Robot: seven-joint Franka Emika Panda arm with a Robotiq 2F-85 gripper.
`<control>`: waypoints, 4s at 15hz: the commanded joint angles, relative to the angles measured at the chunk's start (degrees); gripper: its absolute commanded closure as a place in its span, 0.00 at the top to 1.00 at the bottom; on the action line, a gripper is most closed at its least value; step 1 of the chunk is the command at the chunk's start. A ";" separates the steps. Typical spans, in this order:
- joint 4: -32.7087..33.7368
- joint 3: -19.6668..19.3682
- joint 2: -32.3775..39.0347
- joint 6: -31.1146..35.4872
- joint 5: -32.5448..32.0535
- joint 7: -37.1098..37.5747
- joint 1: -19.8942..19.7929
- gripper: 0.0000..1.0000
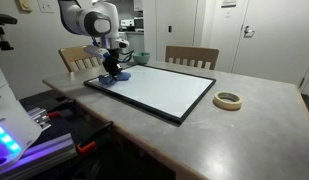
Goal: Use the blue cloth to wipe the whiteboard
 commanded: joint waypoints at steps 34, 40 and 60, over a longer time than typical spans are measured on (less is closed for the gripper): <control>-10.31 -5.05 -2.87 -3.11 -1.14 -9.96 -6.98 0.03; -7.69 -7.15 -5.52 -9.33 -5.52 -12.76 -5.97 0.03; 8.81 -10.08 1.81 -19.16 -14.17 -8.68 -3.14 0.03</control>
